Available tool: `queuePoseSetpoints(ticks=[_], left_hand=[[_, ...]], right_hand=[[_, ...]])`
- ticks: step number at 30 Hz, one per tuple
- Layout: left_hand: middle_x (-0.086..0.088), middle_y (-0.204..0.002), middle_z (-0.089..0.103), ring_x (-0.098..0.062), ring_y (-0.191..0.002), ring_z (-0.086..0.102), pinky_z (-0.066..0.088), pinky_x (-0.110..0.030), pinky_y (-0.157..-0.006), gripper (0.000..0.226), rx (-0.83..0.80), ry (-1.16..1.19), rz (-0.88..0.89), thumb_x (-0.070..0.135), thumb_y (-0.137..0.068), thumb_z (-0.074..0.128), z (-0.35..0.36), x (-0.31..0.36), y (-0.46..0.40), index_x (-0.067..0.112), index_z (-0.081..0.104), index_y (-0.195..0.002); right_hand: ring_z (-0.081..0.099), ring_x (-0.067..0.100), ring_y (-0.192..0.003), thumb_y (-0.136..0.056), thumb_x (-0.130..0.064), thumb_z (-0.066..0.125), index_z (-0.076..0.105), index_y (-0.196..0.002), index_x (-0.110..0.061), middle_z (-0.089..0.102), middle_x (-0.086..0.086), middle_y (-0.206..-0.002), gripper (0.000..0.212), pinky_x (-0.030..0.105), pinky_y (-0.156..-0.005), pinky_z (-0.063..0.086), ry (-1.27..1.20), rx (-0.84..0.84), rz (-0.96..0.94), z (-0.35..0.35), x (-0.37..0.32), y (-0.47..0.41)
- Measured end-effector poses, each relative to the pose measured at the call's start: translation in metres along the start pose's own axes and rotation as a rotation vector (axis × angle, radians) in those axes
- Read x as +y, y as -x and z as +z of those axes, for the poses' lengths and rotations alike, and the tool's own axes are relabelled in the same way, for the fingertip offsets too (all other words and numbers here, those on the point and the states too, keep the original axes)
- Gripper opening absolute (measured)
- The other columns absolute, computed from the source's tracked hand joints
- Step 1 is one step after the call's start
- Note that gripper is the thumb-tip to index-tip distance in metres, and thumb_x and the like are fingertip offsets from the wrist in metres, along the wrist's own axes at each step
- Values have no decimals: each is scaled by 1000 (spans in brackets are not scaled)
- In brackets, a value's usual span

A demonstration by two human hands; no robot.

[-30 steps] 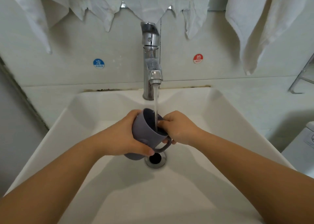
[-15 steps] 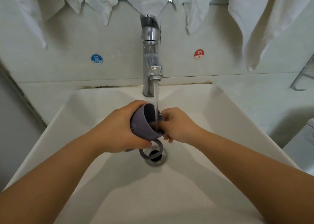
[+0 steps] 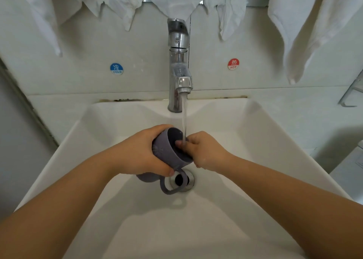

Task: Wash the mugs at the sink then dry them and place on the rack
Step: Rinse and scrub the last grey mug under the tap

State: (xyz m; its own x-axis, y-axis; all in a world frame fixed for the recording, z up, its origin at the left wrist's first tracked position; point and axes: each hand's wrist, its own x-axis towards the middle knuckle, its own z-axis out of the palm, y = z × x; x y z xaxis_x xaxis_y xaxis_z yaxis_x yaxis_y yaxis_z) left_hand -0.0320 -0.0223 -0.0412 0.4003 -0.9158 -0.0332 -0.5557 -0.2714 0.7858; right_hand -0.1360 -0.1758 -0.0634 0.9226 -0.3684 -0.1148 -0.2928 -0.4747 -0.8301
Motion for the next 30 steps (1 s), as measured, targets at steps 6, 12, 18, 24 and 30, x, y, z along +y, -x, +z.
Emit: queuePoseSetpoints(ticks=[6, 12, 18, 24, 30], left_hand=[[18, -101, 66, -6, -94, 65, 59, -27, -73, 69, -24, 27, -24, 11, -60, 90, -5, -4, 0, 37, 56, -113], [16, -102, 67, -6, -92, 66, 59, -27, -74, 68, -58, 65, -35, 8, -61, 90, -3, -1, 0, 34, 57, -115], [14, -102, 68, -9, -94, 67, 59, -28, -73, 71, -76, 115, -61, 23, -52, 85, -2, -1, -1, 33, 56, -116], [13, -98, 69, -10, -92, 68, 58, -24, -69, 68, -85, 133, -106, 26, -52, 83, -4, -1, 1, 31, 55, -113], [12, -107, 63, -9, -94, 67, 58, -26, -70, 83, 17, 155, -124, 37, -43, 90, -1, 0, -1, 39, 46, -114]], right_hand=[[45, 13, -58, -98, -15, 49, 51, -82, -13, 50, 4, -71, 16, 18, -49, 41, -51, -149, 53, -1, -3, 2], [48, 14, -49, -94, -21, 58, 54, -88, -4, 53, 6, -67, 18, 18, -39, 40, 34, -44, -4, 0, -5, 1], [40, 11, -42, -100, -21, 48, 56, -91, -2, 47, 7, -61, 22, 19, -38, 36, 12, -47, -21, -4, -7, 1], [46, 12, -48, -95, -9, 52, 53, -96, -9, 53, 9, -71, 1, 20, -44, 42, -96, -166, 106, -6, -9, 3], [40, 13, -36, -97, -8, 46, 45, -68, -10, 46, 5, -49, 29, 21, -37, 34, -170, -12, 146, -13, -7, 1]])
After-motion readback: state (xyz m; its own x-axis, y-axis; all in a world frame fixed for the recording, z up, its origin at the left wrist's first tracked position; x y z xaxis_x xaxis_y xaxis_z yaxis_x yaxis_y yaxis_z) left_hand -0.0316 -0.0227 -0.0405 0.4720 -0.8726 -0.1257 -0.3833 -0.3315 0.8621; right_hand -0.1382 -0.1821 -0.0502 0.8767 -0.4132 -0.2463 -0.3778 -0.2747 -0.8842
